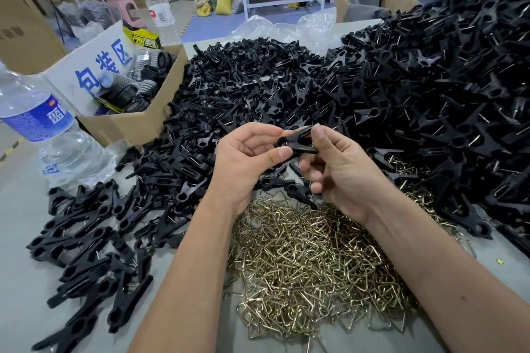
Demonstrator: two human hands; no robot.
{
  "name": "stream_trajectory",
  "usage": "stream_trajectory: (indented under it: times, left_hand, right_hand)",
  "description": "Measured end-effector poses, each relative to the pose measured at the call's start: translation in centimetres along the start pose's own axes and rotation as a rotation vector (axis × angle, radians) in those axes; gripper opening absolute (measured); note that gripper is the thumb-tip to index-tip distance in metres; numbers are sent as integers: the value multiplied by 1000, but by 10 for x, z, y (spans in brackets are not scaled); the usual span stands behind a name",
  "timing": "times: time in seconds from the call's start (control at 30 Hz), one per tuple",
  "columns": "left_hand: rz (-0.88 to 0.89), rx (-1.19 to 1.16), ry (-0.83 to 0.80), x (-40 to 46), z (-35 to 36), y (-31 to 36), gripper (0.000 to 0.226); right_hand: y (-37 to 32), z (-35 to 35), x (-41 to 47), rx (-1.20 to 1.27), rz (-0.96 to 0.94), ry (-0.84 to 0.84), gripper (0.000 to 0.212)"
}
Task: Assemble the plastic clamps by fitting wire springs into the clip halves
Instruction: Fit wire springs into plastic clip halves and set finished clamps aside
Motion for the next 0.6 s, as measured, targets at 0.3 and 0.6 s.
stream_trajectory:
  times: [0.3,0.6]
  left_hand:
    - [-28,-31,-34,0,-1,-1,36]
    - [-126,-60,-79,-6,12,0,26]
  right_hand:
    - [-6,4,-2,-5,-5,-211,32]
    - [-7,8,-7,97,32,-383,34]
Point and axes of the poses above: each hand's wrist, its own x-axis towards the middle knuckle, its own z-axis out of the palm, y = z × x, the point moved 7 cm from there along x, towards the middle knuckle, and after that the axes turned 8 degrees about -x, right-handed, at the moved point
